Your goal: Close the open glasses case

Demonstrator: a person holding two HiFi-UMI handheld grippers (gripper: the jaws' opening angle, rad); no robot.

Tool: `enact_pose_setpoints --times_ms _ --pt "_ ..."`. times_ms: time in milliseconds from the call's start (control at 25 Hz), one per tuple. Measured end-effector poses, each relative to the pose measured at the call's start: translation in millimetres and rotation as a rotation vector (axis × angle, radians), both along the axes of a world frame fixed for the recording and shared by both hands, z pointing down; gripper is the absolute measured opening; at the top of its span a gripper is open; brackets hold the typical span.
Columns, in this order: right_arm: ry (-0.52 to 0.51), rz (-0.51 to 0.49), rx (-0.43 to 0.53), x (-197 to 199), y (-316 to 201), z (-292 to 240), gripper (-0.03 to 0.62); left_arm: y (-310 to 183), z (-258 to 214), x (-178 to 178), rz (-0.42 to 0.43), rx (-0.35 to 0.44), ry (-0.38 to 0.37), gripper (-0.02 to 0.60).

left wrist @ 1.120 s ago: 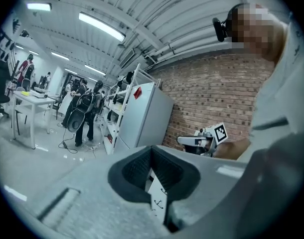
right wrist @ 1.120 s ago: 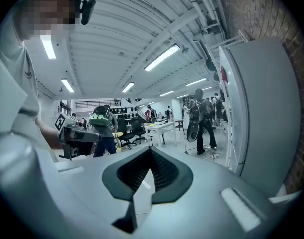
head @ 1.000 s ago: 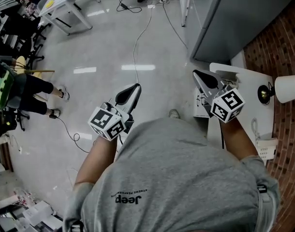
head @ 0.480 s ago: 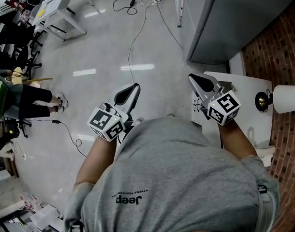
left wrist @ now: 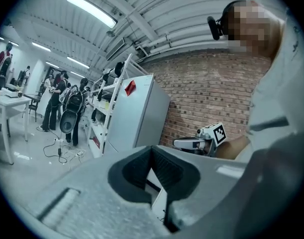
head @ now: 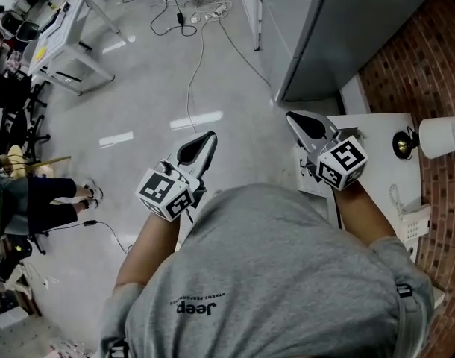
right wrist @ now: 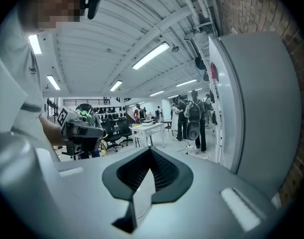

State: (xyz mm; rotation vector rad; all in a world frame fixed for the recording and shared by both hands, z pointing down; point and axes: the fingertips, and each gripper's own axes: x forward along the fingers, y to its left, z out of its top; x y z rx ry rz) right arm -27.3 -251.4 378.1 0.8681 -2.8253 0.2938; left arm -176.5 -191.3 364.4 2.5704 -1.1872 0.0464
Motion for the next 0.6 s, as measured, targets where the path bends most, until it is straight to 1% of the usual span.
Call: enact_pose_setpoints --times_ms 120,280,600 --pt "0.003 0.017 0.004 -19 -12 -5 0.009 -14 -6 -19 0.020 0.019 -0.006 -0.003" --pt "0.008 0.003 0.011 -35 -17 -10 0.009 -18 -6 -33 0.000 0.016 0.016 -0.003" --pt "-0.005 -0.045 0.018 -40 -19 -8 0.017 -17 -2 -32 -0.030 0.010 0.029 -0.003"
